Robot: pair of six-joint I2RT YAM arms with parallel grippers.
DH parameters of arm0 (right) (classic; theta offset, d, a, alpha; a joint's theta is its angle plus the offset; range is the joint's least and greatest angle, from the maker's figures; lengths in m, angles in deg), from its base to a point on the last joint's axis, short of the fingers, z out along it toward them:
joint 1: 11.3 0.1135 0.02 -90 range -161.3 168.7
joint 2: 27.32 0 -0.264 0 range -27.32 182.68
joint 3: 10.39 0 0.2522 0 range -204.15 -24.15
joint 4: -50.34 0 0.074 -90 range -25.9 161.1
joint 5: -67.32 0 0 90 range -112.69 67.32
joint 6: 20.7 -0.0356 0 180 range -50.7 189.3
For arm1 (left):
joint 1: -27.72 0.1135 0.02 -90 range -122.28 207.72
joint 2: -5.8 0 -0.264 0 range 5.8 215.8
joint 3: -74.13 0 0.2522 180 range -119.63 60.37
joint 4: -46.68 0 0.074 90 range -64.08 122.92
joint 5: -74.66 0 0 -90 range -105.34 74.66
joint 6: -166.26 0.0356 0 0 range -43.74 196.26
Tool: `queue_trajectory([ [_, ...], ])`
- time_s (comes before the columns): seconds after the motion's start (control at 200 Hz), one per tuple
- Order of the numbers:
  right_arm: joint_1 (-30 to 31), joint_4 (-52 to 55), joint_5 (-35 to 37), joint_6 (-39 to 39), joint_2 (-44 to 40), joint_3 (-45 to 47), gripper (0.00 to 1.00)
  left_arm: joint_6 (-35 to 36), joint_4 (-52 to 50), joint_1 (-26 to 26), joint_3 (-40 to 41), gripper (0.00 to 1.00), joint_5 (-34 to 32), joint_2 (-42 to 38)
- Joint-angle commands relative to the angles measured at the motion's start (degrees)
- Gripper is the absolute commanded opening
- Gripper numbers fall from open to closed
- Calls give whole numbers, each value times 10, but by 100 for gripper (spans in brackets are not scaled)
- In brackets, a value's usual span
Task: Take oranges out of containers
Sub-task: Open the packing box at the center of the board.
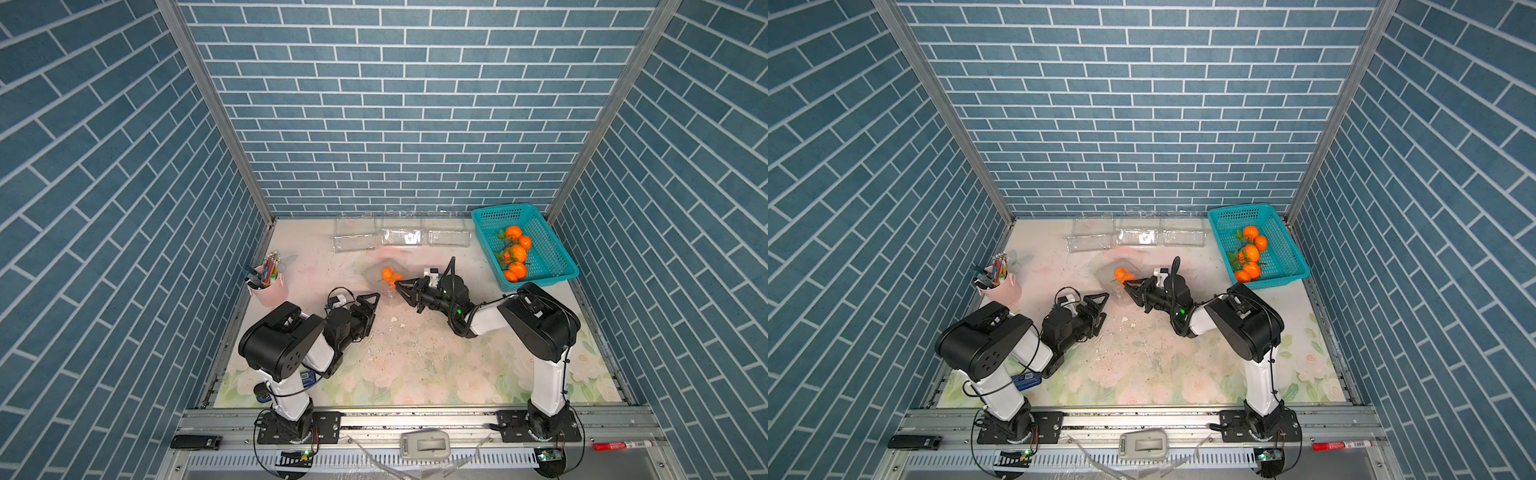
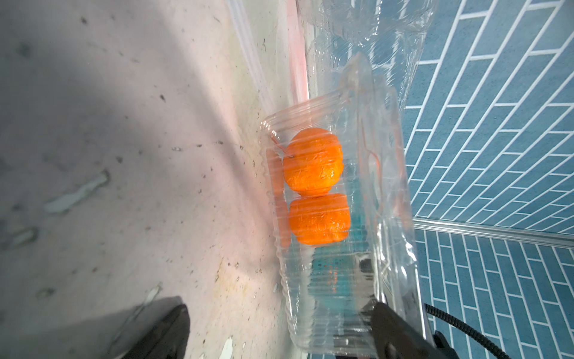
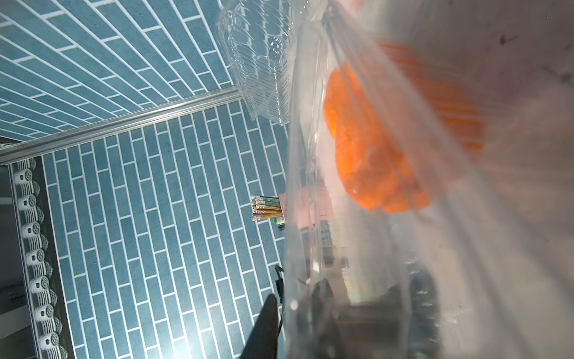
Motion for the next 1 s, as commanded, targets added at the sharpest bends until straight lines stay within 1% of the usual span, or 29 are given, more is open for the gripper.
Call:
queue_trajectory([
  [0.0, 0, -22, 1, -10, 10, 6, 22, -1, -30, 0, 8, 93, -6, -4],
  [0.225, 0, -20, 3, -3, 10, 16, 22, -12, -7, 1, 10, 92, -2, 14],
  [0.49, 4, -11, 3, 6, 5, 16, 22, -12, -30, 1, 7, 91, 0, 8],
  [0.675, 8, -5, 3, 6, 1, 10, 22, -16, -22, 0, 5, 90, 0, 22],
  [0.995, 20, -7, 3, 5, 9, 6, 22, -15, -23, 0, 4, 90, 0, 21],
])
